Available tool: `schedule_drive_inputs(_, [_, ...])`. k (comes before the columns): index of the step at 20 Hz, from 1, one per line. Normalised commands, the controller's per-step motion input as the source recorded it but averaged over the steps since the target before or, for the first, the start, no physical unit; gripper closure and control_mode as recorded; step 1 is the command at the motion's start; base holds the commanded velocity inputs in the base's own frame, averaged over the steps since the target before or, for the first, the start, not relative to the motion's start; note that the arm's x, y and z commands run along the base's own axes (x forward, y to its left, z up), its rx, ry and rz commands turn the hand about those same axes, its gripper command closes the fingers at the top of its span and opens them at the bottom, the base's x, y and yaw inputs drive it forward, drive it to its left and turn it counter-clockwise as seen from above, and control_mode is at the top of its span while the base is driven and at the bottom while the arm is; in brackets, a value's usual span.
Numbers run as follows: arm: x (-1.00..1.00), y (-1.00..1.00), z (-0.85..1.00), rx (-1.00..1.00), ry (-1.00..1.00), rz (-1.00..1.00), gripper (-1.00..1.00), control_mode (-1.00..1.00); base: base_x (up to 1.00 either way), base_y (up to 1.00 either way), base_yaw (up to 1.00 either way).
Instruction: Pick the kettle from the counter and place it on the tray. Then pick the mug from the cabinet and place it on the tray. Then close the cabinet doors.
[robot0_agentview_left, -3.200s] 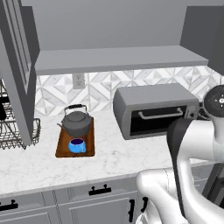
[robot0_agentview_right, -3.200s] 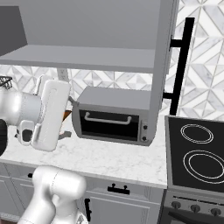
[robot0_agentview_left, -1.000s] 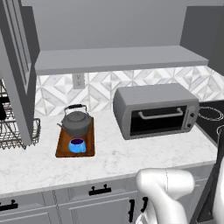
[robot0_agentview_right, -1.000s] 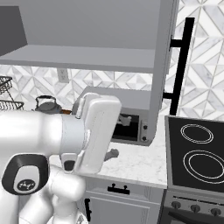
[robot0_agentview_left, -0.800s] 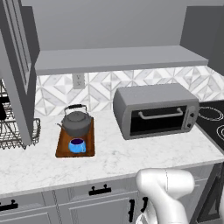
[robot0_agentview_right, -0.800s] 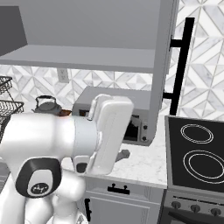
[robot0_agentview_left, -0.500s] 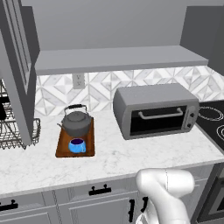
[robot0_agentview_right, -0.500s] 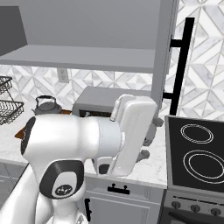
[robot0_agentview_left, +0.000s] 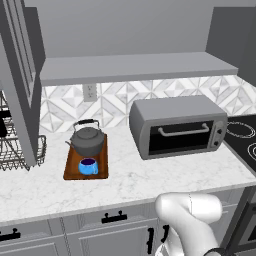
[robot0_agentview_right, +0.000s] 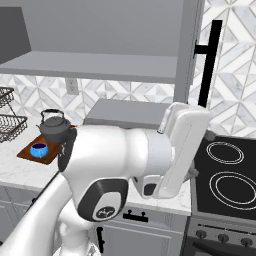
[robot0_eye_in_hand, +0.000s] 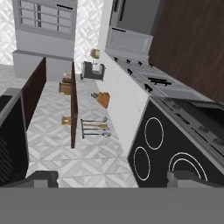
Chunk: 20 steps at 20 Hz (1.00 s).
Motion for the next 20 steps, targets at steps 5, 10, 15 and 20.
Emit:
schedule_drive_inputs(5, [0.45,-0.13,0.04,0.0,0.16,0.01,-1.0,-1.0,0.0,0.0,0.0])
schedule_drive_inputs(10, [0.35,0.0,0.02,0.0,0.15,0.08,-1.0,-1.0,0.0,0.0,0.0])
schedule_drive_inputs(15, [0.25,0.03,0.0,0.0,0.1,0.11,-1.0,-1.0,0.0,0.0,0.0])
schedule_drive_inputs(20, [0.31,0.36,0.0,0.0,0.04,0.15,-1.0,-1.0,0.0,0.0,0.0])
